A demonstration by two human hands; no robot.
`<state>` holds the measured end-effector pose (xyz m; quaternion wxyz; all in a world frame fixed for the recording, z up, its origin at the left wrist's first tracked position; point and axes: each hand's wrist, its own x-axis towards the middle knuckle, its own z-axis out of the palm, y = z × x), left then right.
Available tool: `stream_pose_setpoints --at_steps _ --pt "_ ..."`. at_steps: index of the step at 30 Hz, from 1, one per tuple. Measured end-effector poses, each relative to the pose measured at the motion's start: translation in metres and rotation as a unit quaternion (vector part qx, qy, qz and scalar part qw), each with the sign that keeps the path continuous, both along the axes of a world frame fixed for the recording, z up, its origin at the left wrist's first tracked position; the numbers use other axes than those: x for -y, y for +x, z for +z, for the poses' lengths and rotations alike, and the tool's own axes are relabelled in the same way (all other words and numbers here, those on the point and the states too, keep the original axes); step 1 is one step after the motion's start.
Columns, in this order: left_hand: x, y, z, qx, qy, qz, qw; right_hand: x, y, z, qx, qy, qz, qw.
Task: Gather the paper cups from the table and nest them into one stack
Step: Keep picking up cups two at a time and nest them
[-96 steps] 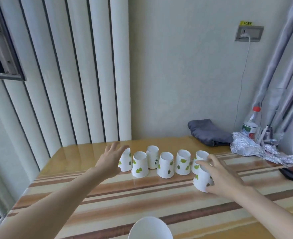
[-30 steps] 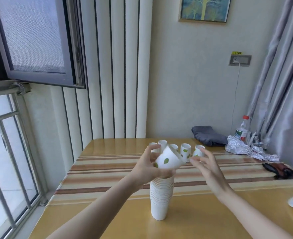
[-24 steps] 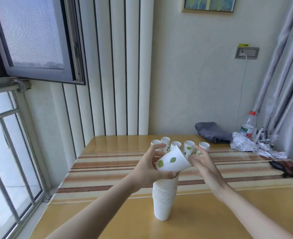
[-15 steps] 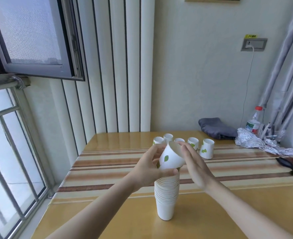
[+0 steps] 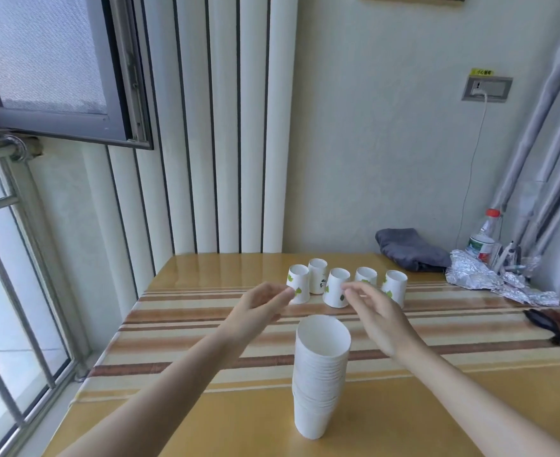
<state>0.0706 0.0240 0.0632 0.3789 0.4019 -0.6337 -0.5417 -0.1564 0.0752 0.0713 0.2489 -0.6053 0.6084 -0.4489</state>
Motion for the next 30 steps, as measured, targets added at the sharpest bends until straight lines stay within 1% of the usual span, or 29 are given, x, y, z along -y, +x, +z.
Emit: stream_pose_setpoints --at_steps 2,4,6,9,10,13,15,17,18,20,22,23,24,25,26,27,28,30 --pt "0.031 -0.008 -0.009 0.055 0.016 0.057 0.997 0.026 -0.023 -0.008 -0.028 0.034 -0.048 0.998" --pt "0.063 -0.020 -0.018 0.124 0.016 0.090 0.988 0.054 -0.044 -0.016 -0.099 0.093 -0.075 0.988" --pt "0.091 -0.035 -0.024 0.189 -0.005 0.098 0.977 0.080 -0.058 -0.021 -0.172 0.142 -0.071 0.972" --pt "0.137 -0.062 -0.033 0.296 -0.078 0.074 0.949 0.116 -0.062 -0.023 -0.236 0.166 -0.061 0.956" --pt "0.150 -0.072 -0.035 0.327 -0.100 0.066 0.937 0.126 -0.061 -0.026 -0.244 0.169 -0.061 0.953" --pt "0.186 -0.097 -0.044 0.391 -0.141 0.044 0.909 0.150 -0.054 -0.042 -0.226 0.170 -0.043 0.958" --pt "0.204 -0.106 -0.052 0.433 -0.155 0.033 0.887 0.159 -0.048 -0.056 -0.218 0.169 -0.023 0.961" --pt "0.213 -0.109 -0.060 0.457 -0.157 0.033 0.875 0.165 -0.045 -0.066 -0.200 0.171 -0.017 0.965" --pt "0.215 -0.109 -0.063 0.455 -0.155 0.038 0.876 0.167 -0.043 -0.069 -0.184 0.173 -0.021 0.967" --pt "0.214 -0.103 -0.059 0.417 -0.146 0.065 0.895 0.170 -0.040 -0.071 -0.099 0.178 -0.041 0.978" --pt "0.208 -0.093 -0.045 0.327 -0.133 0.111 0.929 0.172 -0.034 -0.063 0.017 0.182 -0.065 0.981" --pt "0.203 -0.087 -0.036 0.271 -0.123 0.127 0.946 0.173 -0.031 -0.056 0.080 0.191 -0.074 0.976" --pt "0.196 -0.083 -0.028 0.219 -0.107 0.128 0.961 0.172 -0.028 -0.047 0.146 0.200 -0.075 0.966" --pt "0.189 -0.079 -0.022 0.176 -0.084 0.108 0.975 0.173 -0.026 -0.039 0.202 0.206 -0.069 0.955" --pt "0.182 -0.078 -0.017 0.145 -0.061 0.070 0.985 0.172 -0.024 -0.029 0.238 0.206 -0.062 0.947" --pt "0.175 -0.077 -0.015 0.124 -0.046 0.025 0.991 0.173 -0.024 -0.022 0.253 0.199 -0.060 0.945" --pt "0.171 -0.079 -0.016 0.115 -0.040 -0.018 0.992 0.172 -0.023 -0.015 0.245 0.189 -0.059 0.949" --pt "0.169 -0.084 -0.019 0.120 -0.031 -0.089 0.988 0.169 -0.028 -0.010 0.179 0.173 -0.052 0.967"
